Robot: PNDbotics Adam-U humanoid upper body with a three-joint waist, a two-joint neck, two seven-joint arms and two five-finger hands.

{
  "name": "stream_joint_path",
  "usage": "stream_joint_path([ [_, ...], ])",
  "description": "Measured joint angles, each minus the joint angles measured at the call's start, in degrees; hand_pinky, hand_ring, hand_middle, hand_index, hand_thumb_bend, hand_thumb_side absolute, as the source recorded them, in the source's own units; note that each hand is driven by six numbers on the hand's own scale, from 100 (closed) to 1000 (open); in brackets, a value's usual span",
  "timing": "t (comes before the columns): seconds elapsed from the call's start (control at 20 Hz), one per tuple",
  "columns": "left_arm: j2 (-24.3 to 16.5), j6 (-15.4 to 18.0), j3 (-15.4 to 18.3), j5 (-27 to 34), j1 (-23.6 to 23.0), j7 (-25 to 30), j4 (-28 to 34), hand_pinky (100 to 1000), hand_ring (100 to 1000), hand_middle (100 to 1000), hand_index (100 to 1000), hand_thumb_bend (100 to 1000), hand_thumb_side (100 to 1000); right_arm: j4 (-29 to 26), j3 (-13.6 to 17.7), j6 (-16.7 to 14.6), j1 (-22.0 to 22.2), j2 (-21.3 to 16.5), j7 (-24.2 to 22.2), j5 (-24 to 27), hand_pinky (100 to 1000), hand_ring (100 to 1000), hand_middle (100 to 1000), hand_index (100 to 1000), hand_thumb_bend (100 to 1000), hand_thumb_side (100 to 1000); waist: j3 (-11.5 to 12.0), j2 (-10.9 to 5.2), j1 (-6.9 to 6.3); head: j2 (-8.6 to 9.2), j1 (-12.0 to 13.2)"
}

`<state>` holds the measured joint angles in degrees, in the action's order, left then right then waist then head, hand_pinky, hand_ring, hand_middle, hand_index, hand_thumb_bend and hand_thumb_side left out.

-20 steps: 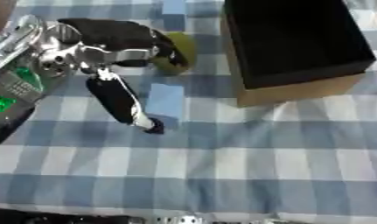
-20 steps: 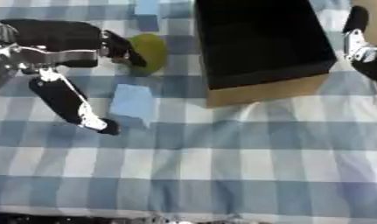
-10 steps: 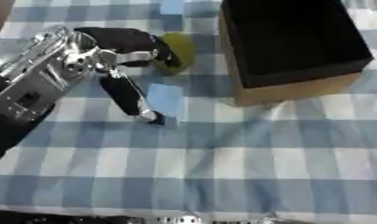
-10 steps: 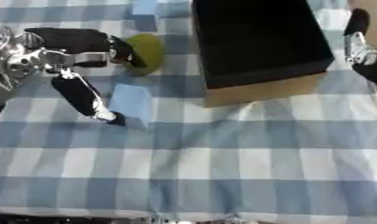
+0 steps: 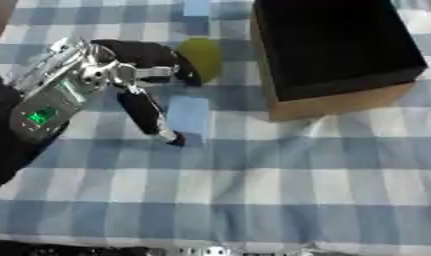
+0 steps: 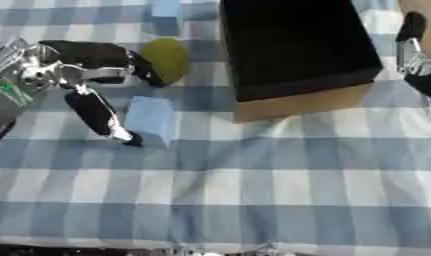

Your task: Pick up objects on the table and place them in the box.

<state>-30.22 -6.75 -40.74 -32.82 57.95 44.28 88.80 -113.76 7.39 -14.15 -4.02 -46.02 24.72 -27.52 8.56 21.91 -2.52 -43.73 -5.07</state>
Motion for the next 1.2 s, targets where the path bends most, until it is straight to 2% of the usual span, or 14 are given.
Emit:
stream_joint_path([
  [0.2,0.7,0.7,-0.3,-1.3,-0.4,0.1,-1.8,870,828,752,865,609,424,0.0,0.0,0.0,0.0,0.5,0.0,0.3,896,977,607,900,100,470,-0.1,0.00,0.00,0.00,0.0],
  [0.4,1.9,1.4,-0.4,-2.7,-0.6,-0.8,-4.3,828,789,706,828,531,428,0.0,0.0,0.0,0.0,0.7,-0.1,0.5,896,979,606,900,100,470,-0.2,0.00,0.00,0.00,0.2],
  [0.5,2.5,1.7,-0.4,-3.1,-1.0,-1.6,-5.1,796,757,660,790,445,401,0.0,0.0,0.0,0.0,0.9,-0.1,0.7,896,981,605,900,100,470,-0.2,0.00,0.00,0.00,0.2],
  [0.55,2.7,1.8,-0.3,-3.2,-1.0,-2.1,-5.3,772,734,629,766,373,399,0.0,0.0,0.0,0.1,0.9,-0.2,0.9,896,981,604,900,100,470,-0.2,0.00,0.00,0.00,0.2],
  [0.6,2.8,1.8,-0.3,-3.2,-1.0,-2.6,-5.4,766,727,623,760,350,403,0.0,0.0,0.0,0.1,1.0,-0.2,0.9,896,982,604,900,100,470,-0.2,0.00,0.00,0.00,0.3],
  [0.7,2.9,1.8,-0.3,-3.1,-1.3,-3.4,-5.3,736,692,588,726,237,421,0.0,0.0,0.1,0.4,1.0,-0.3,1.0,897,983,603,901,100,470,-0.2,0.00,0.00,0.00,0.3],
  [0.8,2.8,1.5,-0.3,-2.4,-1.6,-4.0,-3.8,723,680,578,717,157,413,0.0,0.1,0.1,0.6,1.0,-0.4,1.0,897,984,602,900,100,470,-0.2,0.00,0.00,0.00,0.2],
  [0.9,2.0,1.0,-0.2,-1.2,-1.6,-4.0,-0.9,721,678,577,717,127,389,0.0,0.2,0.2,0.8,1.1,-0.4,1.0,897,984,602,900,100,470,-0.1,0.00,0.00,-0.01,0.2],
  [1.2,-3.4,-2.2,2.2,4.6,-1.2,-0.8,13.2,740,704,604,745,161,405,0.0,0.4,0.4,1.8,1.4,-0.3,0.9,897,985,601,901,100,470,0.1,0.00,0.00,-0.01,-0.3],
])
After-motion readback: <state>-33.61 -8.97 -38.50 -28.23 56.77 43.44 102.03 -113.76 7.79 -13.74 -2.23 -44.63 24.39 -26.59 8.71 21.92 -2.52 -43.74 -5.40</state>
